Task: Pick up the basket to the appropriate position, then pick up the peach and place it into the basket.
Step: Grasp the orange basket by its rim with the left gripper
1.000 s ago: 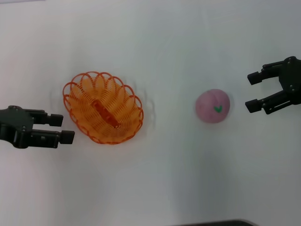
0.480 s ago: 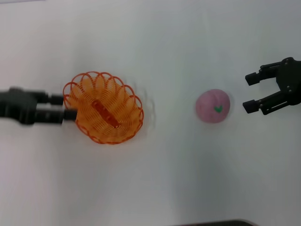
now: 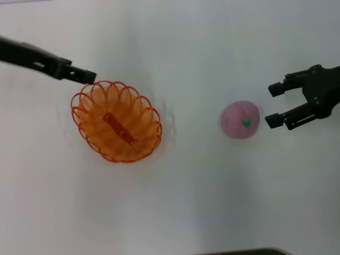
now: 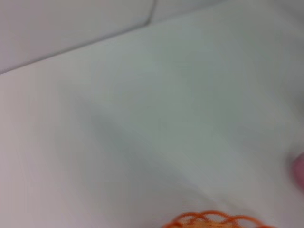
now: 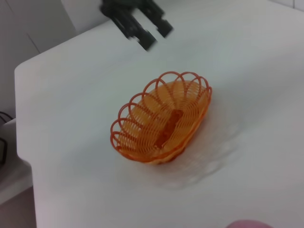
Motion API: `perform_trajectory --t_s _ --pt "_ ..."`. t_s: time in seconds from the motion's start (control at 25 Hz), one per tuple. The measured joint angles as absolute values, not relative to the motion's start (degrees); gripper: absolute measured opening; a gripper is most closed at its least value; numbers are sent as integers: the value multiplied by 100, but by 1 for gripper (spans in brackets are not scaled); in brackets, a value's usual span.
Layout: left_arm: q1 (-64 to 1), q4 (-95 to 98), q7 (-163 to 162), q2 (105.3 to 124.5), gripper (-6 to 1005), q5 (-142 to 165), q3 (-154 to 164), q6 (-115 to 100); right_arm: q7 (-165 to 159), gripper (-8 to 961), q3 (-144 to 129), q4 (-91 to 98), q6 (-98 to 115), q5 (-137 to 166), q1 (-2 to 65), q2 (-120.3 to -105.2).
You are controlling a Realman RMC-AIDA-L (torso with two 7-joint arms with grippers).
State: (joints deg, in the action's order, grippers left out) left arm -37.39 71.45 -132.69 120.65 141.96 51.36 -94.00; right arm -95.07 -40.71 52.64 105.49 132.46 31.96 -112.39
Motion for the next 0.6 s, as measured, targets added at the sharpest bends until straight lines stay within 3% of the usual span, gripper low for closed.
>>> perform_trajectory --t_s 0.28,0.6 --pt "-4651 6105 -13627 12341 743 16026 6160 -8222 -9497 932 -4150 5234 10416 13246 3239 -11314" --pt "-5153 4774 -13654 12340 742 16352 6194 -7479 -9509 930 -4229 5219 10336 13245 3243 -11351"
